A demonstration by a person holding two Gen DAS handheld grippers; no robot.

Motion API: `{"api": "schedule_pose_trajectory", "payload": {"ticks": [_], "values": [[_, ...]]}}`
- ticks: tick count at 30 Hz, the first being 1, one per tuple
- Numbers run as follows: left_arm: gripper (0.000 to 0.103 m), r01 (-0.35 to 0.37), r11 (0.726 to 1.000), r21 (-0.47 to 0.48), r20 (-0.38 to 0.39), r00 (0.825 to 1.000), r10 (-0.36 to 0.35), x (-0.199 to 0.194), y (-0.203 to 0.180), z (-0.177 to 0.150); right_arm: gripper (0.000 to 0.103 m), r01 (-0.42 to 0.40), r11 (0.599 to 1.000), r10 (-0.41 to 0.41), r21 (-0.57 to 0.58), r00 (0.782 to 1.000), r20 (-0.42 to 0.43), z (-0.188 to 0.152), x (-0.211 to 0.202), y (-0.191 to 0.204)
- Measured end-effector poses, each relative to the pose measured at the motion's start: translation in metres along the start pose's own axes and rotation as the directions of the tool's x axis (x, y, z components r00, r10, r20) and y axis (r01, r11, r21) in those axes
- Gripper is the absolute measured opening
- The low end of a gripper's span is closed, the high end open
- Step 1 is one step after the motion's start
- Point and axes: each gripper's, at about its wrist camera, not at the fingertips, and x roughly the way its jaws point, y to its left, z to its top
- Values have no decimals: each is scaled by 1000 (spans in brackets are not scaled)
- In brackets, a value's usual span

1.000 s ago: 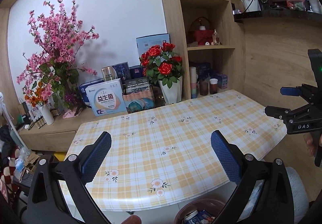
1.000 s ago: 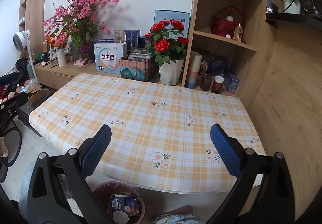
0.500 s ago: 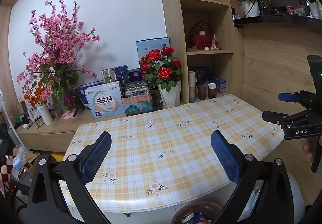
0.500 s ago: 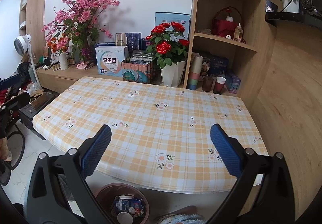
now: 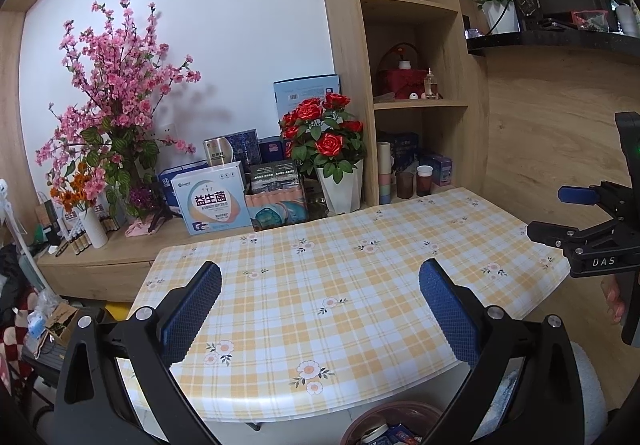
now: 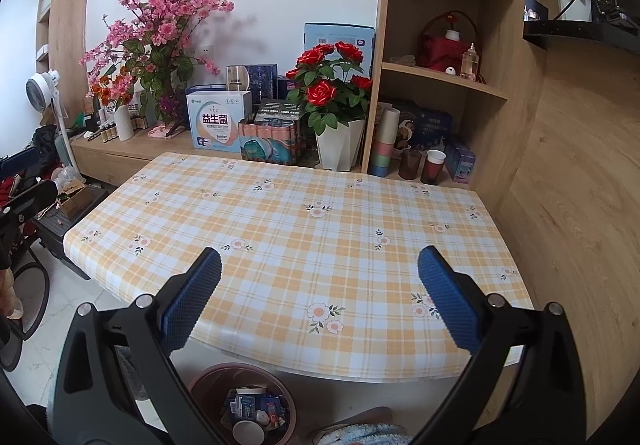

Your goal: Collect trash

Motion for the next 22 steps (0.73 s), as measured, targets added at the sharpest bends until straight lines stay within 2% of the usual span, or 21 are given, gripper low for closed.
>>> {"api": "schedule_pose_trajectory", "payload": {"ticks": [22], "values": [[97, -15, 1000, -16, -14, 1000, 14, 4, 2, -3, 97, 13, 1000, -13, -5, 1000, -3, -3, -1, 0]]}}
